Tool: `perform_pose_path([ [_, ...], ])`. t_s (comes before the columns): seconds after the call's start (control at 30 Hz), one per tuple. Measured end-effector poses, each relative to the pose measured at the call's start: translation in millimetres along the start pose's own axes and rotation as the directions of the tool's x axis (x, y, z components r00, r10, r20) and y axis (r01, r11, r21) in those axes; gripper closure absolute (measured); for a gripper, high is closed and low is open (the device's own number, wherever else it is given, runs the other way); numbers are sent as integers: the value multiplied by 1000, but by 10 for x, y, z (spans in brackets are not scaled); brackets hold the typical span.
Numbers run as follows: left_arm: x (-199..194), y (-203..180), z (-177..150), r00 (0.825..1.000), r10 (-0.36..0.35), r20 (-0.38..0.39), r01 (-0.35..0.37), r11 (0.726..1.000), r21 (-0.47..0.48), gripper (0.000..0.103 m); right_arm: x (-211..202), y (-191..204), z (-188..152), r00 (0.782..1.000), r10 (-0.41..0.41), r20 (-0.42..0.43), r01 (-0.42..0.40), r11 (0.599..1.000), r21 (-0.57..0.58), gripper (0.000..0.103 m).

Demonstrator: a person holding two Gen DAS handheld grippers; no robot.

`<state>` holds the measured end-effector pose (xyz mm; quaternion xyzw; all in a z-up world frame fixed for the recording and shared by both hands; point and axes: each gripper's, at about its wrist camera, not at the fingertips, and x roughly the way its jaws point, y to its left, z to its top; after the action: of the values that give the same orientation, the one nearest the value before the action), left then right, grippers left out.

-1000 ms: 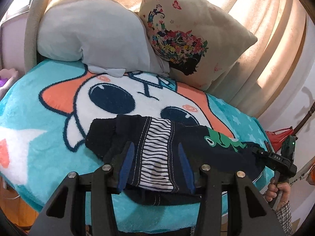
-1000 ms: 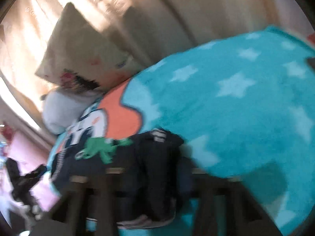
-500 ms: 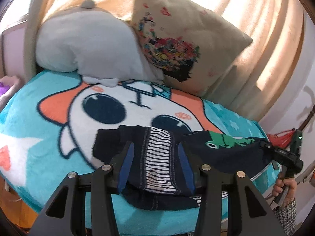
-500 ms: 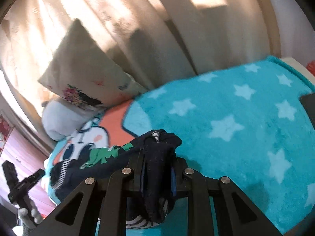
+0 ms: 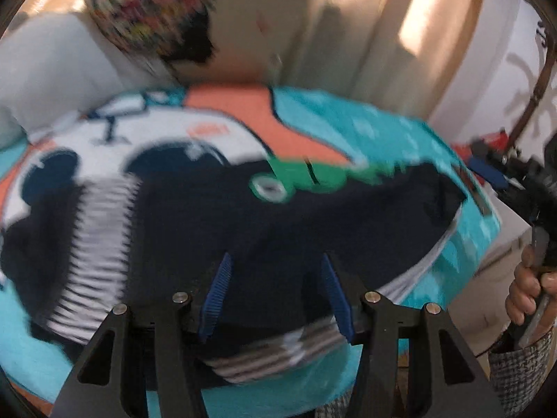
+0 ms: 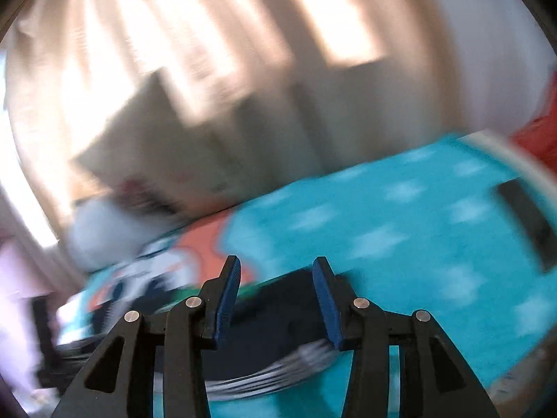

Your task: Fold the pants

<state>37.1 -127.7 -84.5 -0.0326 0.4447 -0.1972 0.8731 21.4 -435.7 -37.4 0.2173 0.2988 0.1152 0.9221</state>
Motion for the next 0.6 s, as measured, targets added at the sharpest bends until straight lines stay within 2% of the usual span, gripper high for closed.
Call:
perform_pose_path([
  [0.07,-14,-84,-73,999,30,13,-30,999,38,50,226,69,-124,986,140,-87,-137,990,43,56],
  [0.1,-43,-115,-100,1000,20,4,-20,998,57,50,342,76,-196,978,172,-119,-165,984,66,56],
  [0.13,-68,-116,-117,1000,-5,-13,6,998,59,50,435,61,-257,975,172,-143,-162,983,83,56],
  [0.27,-225,-31,-90,998,-41,-43,43,998,49,50,647,-246,-535,973,90,-212,-52,983,179,58],
  [0.37,-401,-45,83,998,-62,-12,62,996,71,50,418,-372,-587,978,125,-165,-87,973,216,57],
  [0.4,-437,-99,183,998,-63,3,62,993,97,49,256,-382,-560,986,127,-108,-105,975,196,56],
  [0.43,-445,-160,269,998,-65,9,64,991,118,48,123,-389,-547,990,124,-62,-111,978,179,49],
  [0.5,-411,-314,466,997,-83,8,80,985,154,46,-125,-452,-485,997,77,24,-80,982,170,40],
  [0.6,-208,-616,770,986,-161,-41,166,965,202,45,-204,-592,-466,999,-2,47,-8,981,193,39],
])
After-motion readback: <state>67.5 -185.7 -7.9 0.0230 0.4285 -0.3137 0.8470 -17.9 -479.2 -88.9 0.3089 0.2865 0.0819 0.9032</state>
